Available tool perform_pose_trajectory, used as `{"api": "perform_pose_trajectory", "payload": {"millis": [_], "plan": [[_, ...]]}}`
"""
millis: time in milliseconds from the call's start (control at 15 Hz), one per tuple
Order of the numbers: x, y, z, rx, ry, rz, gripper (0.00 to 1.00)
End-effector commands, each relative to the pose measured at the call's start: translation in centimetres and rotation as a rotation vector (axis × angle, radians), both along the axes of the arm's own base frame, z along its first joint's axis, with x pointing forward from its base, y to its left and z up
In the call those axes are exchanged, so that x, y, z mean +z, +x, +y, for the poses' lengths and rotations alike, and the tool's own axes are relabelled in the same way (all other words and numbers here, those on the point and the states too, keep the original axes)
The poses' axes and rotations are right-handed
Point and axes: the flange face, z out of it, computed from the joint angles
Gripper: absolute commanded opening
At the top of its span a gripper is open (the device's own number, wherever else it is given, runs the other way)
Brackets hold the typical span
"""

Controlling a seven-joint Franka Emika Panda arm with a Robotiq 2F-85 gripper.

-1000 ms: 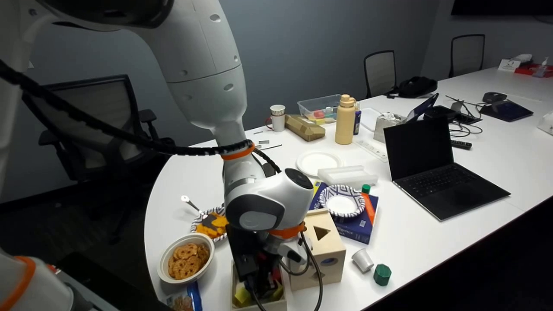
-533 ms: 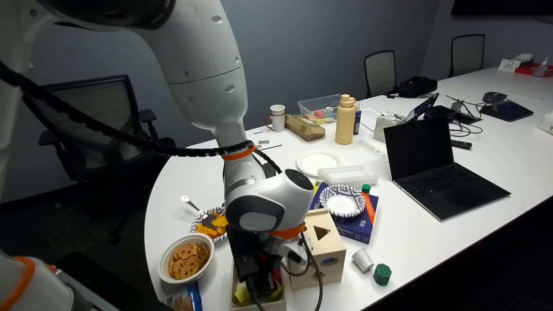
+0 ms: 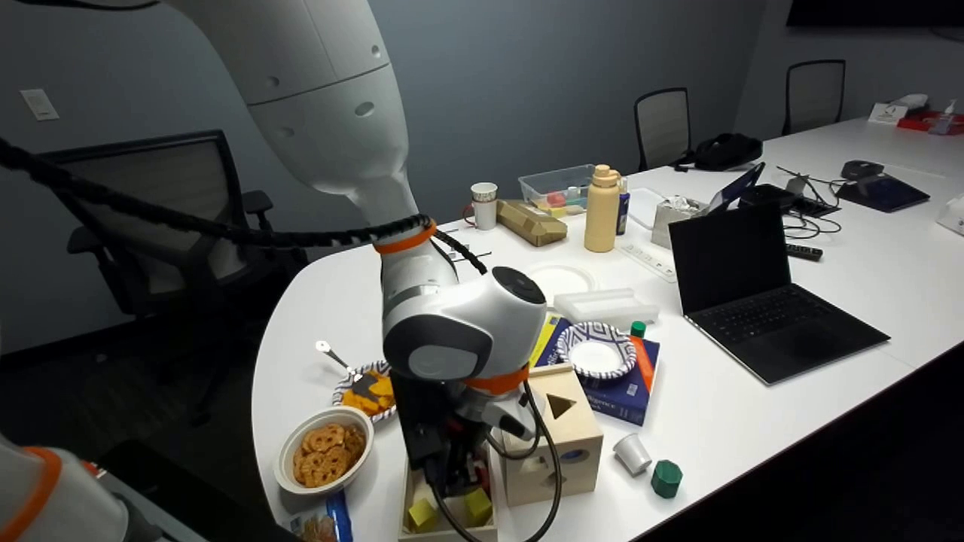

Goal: Put the blue block in the toy box

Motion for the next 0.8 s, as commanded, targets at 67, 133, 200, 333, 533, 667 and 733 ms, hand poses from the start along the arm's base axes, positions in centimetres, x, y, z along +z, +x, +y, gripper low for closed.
{"api": "perform_pose_trajectory", "payload": {"millis": [67,133,200,333,533,667,733], "plan": [[5.9,-0.9,0.5,-0.057,-0.018,-0.033,0.19],[7.1,-0.9,0.5,-0.068,-0.023,-0.037,0.19],[8.3,-0.5,0.2,-0.076,-0.034,-0.04,0.19],[11.3,-0.1,0.3,-0.083,-0.052,-0.036,0.19],[16.2,1.0,0.5,-0.096,-0.08,-0.017,0.19],[18.8,2.3,0.2,-0.115,-0.092,-0.009,0.19],[20.0,2.9,0.0,-0.125,-0.087,-0.012,0.19]]}}
